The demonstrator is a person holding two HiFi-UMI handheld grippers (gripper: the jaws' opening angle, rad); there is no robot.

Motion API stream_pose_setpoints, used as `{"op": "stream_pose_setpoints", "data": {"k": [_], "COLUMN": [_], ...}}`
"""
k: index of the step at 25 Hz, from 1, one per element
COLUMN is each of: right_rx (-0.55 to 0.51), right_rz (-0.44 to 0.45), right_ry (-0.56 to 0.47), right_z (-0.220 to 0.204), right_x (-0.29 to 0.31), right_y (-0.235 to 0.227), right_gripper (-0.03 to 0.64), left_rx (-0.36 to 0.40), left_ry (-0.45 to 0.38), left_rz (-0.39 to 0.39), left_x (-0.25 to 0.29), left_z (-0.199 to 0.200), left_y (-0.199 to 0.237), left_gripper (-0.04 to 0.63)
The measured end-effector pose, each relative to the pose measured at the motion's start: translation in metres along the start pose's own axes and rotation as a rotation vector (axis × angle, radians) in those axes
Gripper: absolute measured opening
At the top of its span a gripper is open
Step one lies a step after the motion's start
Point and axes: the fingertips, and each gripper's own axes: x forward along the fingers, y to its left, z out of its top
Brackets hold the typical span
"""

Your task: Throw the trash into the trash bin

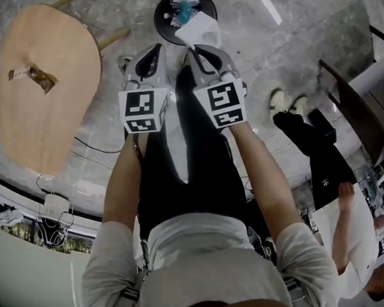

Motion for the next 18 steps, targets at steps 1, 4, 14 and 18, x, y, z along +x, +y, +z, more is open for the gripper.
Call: {"op": "stream_pose_setpoints", "data": {"k": [1,4,14,18], "right_rx": [0.014,0.066,0.057,0.05], "right_rz": [-0.003,-0.014,0.016,0.025], "right_ry": [0.017,0.051,0.112,0.13], "right_z": [-0.008,-0.029,-0.079,-0.089], "right_x": [0.01,0.035,0.12,0.145], "right_y": [-0.003,-0.014,-0.031,-0.033], "right_gripper": [0.031,0.031,0.031,0.031], "left_rx": [-0.005,-0.015,-0.057,-0.062], "left_ry": [0.019,0.058,0.094,0.103], "left_rz": [-0.002,-0.002,0.002,-0.002], "left_x": [0.011,0.04,0.11,0.129], "left_z": [-0.008,-0.029,-0.09,-0.108], "left_y": [0.005,0.014,0.051,0.06], "left_gripper": [0.017,0.017,0.017,0.017]}}
